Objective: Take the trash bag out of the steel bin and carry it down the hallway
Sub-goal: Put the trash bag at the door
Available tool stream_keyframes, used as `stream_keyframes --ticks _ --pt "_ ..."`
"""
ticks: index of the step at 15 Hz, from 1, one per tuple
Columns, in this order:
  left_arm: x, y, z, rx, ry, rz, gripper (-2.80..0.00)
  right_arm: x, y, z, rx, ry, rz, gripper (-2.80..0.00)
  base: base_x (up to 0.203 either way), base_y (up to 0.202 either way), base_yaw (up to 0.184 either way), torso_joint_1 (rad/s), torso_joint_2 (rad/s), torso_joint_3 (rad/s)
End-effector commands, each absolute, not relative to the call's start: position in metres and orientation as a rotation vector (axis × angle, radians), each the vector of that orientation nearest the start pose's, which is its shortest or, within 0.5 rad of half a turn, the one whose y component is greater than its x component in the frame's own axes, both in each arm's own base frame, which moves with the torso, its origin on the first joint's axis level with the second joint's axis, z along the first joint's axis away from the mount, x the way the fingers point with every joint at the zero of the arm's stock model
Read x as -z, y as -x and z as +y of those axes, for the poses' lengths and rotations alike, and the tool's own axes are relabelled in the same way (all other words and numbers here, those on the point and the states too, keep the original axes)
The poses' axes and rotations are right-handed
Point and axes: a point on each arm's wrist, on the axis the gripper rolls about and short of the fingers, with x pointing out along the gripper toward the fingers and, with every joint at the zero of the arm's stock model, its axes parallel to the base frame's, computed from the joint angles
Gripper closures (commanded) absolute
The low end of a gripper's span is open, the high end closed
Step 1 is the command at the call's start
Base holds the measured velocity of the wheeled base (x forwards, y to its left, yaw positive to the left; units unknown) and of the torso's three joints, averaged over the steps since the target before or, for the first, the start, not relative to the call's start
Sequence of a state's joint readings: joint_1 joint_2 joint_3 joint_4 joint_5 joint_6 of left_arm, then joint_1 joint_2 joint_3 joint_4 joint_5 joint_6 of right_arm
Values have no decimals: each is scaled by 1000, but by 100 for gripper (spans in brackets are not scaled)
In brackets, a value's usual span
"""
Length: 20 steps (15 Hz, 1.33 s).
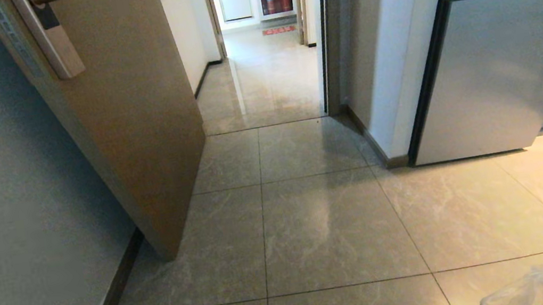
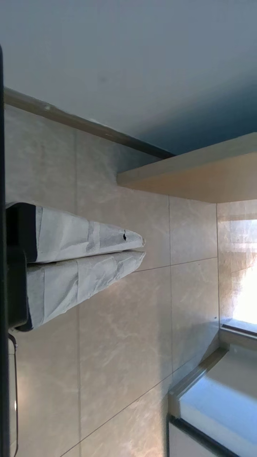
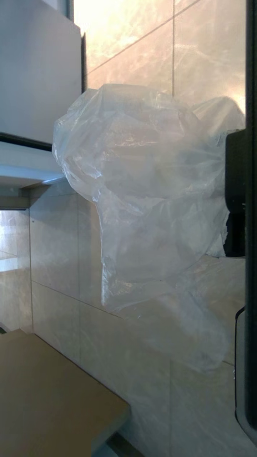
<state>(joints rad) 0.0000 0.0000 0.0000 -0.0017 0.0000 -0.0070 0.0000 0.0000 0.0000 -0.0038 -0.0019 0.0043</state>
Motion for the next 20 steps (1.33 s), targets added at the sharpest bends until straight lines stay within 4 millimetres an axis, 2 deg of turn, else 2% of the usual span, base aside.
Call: stream_keyframes --ticks 1,20 --pt "-76 23 0 0 6 -2 0 -76 23 0 2 -5 -4 0 193 0 1 -2 2 2" --pt "-76 23 0 0 6 -3 0 -76 23 0 1 -5 -3 0 193 0 0 2 3 2"
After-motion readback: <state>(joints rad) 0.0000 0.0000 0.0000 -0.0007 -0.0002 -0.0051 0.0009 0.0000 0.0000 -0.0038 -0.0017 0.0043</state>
